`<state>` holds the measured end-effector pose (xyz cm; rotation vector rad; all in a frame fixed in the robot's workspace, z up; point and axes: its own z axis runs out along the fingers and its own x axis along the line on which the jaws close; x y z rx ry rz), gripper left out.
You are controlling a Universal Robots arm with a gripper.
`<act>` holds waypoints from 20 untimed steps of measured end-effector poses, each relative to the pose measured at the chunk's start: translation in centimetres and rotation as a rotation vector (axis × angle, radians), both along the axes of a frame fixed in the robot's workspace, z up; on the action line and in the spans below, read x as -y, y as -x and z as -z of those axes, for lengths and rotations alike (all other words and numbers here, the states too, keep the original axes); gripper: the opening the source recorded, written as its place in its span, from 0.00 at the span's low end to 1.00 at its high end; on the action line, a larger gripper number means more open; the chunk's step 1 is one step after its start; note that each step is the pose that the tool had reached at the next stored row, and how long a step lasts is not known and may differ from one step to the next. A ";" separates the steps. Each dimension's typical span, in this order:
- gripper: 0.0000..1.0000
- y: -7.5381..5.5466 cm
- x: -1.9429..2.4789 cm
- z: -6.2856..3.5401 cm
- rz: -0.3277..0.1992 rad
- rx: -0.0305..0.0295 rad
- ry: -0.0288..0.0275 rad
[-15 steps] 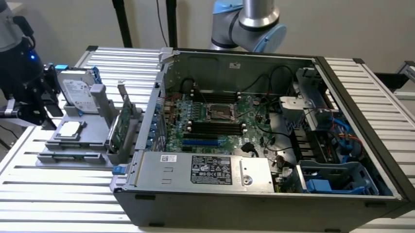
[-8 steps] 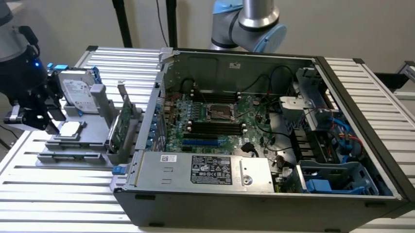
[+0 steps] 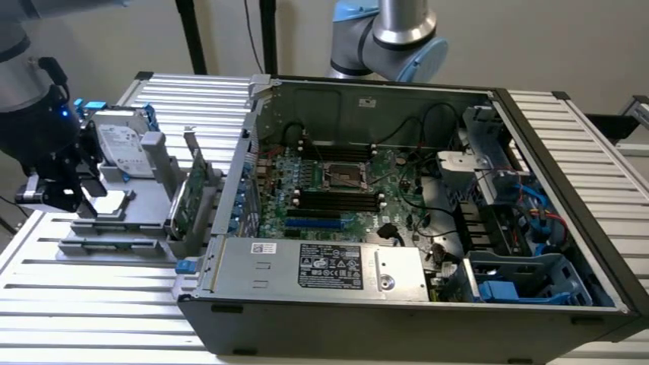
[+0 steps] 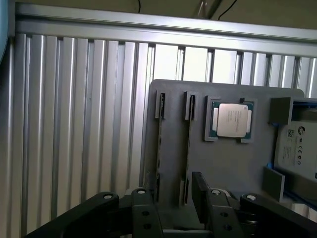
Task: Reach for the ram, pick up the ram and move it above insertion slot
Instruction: 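Pick up the ram and move it above insertion slot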
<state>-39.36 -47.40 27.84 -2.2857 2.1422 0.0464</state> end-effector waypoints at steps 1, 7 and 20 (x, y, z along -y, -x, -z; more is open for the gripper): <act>0.42 0.0 0.04 0.19 0.000 0.0001 -0.0001; 0.42 0.0 0.47 1.28 0.005 0.0001 -0.0001; 0.42 0.0 1.15 3.65 0.014 0.0001 -0.0001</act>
